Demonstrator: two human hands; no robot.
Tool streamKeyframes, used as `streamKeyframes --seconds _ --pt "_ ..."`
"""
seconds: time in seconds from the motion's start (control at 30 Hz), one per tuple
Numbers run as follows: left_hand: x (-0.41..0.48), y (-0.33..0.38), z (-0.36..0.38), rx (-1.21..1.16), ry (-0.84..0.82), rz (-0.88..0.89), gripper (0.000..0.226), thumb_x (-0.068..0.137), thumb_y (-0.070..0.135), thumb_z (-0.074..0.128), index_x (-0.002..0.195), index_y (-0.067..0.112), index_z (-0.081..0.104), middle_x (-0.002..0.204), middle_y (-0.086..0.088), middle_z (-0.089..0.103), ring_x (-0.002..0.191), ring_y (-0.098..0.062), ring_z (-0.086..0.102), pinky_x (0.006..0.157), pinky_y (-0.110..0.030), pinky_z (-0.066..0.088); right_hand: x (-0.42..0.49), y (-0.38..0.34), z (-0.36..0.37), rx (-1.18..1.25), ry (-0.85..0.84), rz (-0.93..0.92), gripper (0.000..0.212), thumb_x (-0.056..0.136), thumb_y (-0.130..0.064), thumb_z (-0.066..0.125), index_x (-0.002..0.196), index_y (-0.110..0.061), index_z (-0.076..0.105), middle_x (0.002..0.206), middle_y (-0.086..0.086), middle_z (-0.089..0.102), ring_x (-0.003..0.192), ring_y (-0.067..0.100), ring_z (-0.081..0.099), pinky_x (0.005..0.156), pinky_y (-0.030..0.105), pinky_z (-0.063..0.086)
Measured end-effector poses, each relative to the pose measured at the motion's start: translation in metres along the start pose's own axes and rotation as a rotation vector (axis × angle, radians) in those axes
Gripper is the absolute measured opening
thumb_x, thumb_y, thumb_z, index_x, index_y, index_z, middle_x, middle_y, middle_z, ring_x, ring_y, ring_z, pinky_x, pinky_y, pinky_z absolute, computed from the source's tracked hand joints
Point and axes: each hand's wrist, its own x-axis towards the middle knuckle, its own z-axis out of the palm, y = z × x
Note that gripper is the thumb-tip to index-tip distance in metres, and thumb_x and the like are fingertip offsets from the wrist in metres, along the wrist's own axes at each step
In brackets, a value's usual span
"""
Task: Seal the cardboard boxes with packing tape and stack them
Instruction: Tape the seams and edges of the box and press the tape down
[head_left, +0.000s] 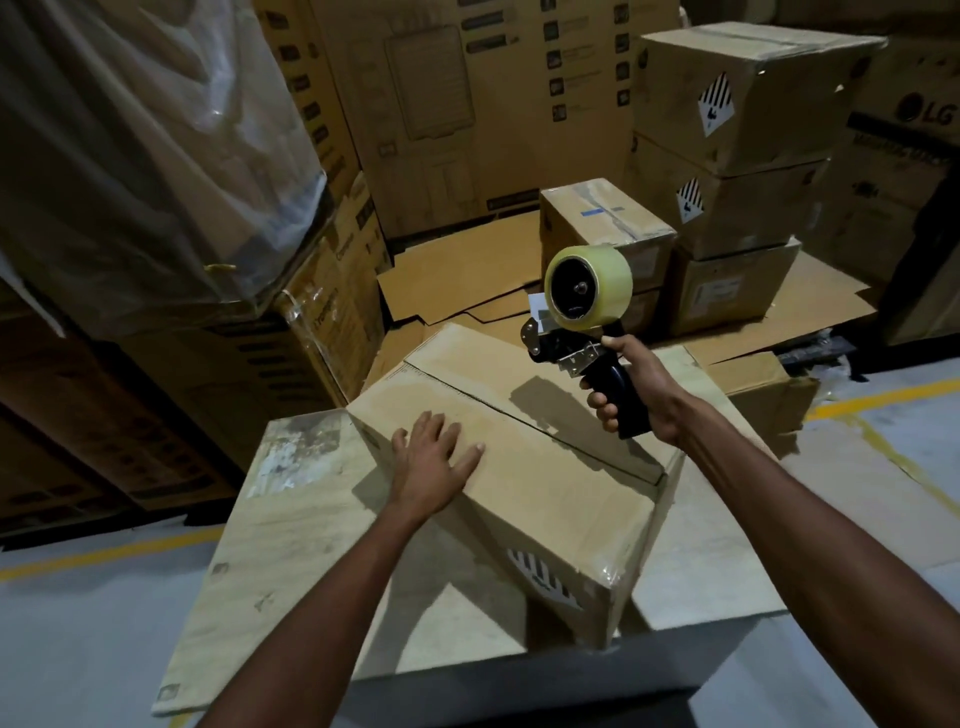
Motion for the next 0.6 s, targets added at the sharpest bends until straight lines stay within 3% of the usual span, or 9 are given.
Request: streamKeyframes --seconds 0.13,0.27,0.43,0.6 --pt "0.041 -0.05 -0.01 0.011 -0.04 -0.113 0.092 0.09 0.085 0.028 0.157 0.023 0.037 0.169 -0.008 0.021 0.157 -0.023 0.011 0.123 -0.053 0.006 0.021 -0.004 0.026 -0.028 0.042 -0.015 0.065 0.091 -0.068 0.046 0.091 -0.004 0.058 0.069 0.006 0.048 0.053 0.019 0.037 0.052 0.03 0.031" --pt "0.082 -0.095 -0.01 -0.03 -0.026 -0.218 0.103 0.085 0.09 0.029 0.161 0.02 0.026 0.17 -0.01 0.016 0.157 -0.026 0.009 0.123 -0.055 0.004 0.04 -0.008 0.047 -0.019 0.02 0.014 0.067 0.091 -0.067 0.045 0.094 -0.002 0.059 0.071 0.007 0.048 0.054 0.019 0.037 0.051 0.03 0.032" --pt "0.099 -0.125 -0.005 -0.148 0.012 -0.272 0.092 0.091 0.08 0.039 0.154 0.013 0.043 0.156 -0.014 0.045 0.142 -0.034 0.04 0.114 -0.053 0.03 0.058 -0.009 0.064 -0.066 0.0 0.039 0.067 0.094 -0.063 0.04 0.102 0.001 0.06 0.072 0.008 0.052 0.055 0.019 0.041 0.05 0.029 0.036" --pt "0.089 -0.124 -0.004 -0.174 0.079 -0.308 0.078 0.096 0.07 0.044 0.15 0.014 0.049 0.148 -0.01 0.054 0.138 -0.03 0.044 0.107 -0.05 0.035 0.08 -0.014 0.073 -0.099 -0.008 0.086 0.072 0.093 -0.064 0.039 0.105 0.003 0.062 0.072 0.009 0.052 0.055 0.02 0.043 0.049 0.029 0.038"
